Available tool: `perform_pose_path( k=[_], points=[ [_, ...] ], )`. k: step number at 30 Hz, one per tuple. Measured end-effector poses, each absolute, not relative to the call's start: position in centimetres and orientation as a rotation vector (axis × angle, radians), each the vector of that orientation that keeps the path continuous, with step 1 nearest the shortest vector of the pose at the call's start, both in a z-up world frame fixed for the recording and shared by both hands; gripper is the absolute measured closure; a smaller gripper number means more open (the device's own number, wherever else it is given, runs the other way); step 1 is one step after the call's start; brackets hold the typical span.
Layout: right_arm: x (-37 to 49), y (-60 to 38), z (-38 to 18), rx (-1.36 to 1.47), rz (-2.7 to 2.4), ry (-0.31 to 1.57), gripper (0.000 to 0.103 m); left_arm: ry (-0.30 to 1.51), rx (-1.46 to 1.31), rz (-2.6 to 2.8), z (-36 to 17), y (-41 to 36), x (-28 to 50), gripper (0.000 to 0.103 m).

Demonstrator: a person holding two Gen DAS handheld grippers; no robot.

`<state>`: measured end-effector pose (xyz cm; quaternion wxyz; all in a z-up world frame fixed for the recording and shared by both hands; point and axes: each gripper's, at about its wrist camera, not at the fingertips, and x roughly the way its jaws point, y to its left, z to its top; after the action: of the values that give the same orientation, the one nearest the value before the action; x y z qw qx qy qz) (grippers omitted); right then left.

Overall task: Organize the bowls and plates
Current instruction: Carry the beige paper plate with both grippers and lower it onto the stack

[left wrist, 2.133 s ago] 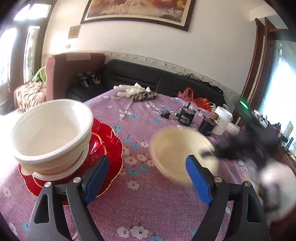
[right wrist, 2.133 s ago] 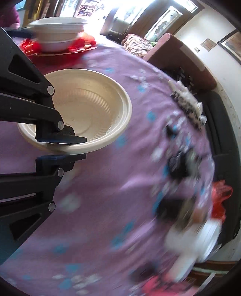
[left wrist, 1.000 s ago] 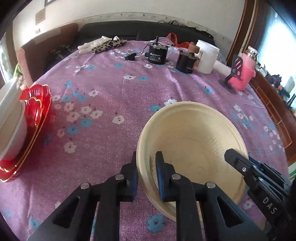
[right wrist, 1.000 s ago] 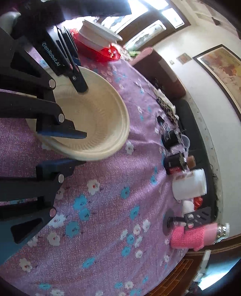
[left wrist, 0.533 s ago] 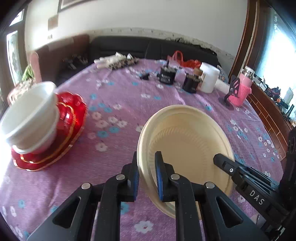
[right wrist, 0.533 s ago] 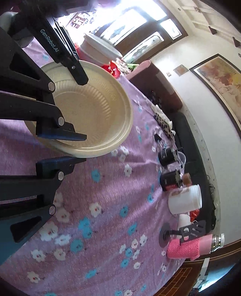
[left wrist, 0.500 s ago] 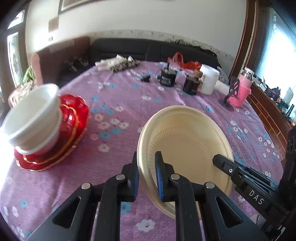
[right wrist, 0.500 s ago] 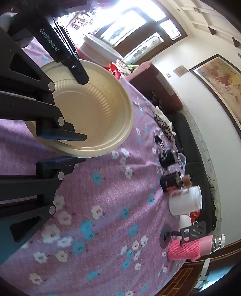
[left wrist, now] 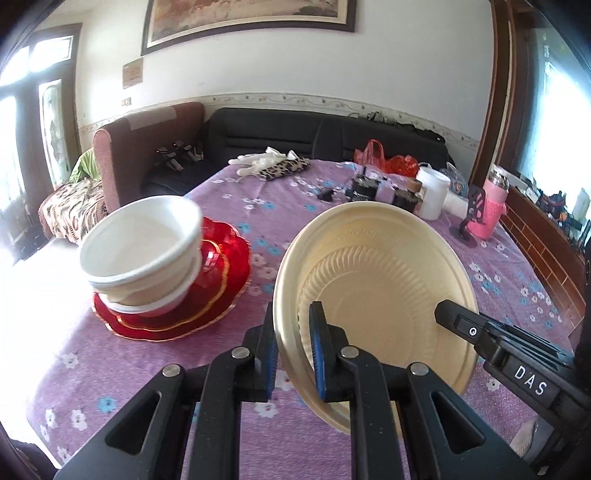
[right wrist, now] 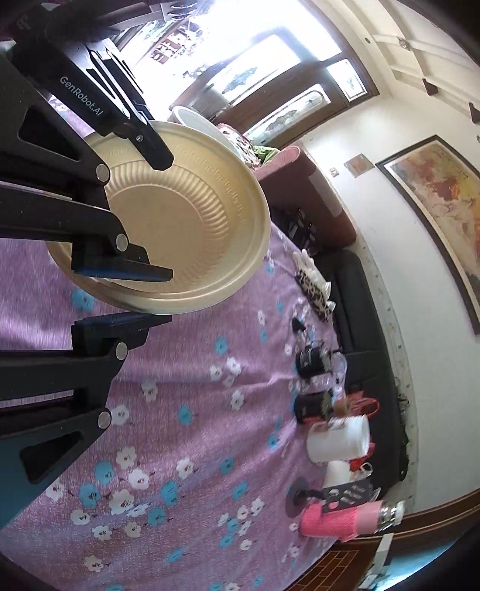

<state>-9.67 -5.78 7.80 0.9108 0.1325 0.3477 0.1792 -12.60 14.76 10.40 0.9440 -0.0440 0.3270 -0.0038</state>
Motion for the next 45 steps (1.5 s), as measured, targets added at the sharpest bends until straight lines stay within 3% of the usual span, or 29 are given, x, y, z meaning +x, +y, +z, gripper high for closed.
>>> perform_pose_path(
  k=[24, 42, 45],
  points=[
    [-4.6, 13.7, 16.5, 0.124, 0.61, 0.632, 0.085, 0.584, -0.227, 0.247, 16.4, 32.4, -11.5, 0.087],
    [1.8, 18.7, 11.7, 0.095, 0.554, 0.821, 0.085, 0.787, -0.301, 0.254, 10.8, 36.6, -3.7, 0.087],
    [2.5, 18.8, 10.5, 0.091, 0.545, 0.853, 0.085, 0.798, -0.313, 0.24, 10.3, 36.9, -3.4, 0.076]
  ],
)
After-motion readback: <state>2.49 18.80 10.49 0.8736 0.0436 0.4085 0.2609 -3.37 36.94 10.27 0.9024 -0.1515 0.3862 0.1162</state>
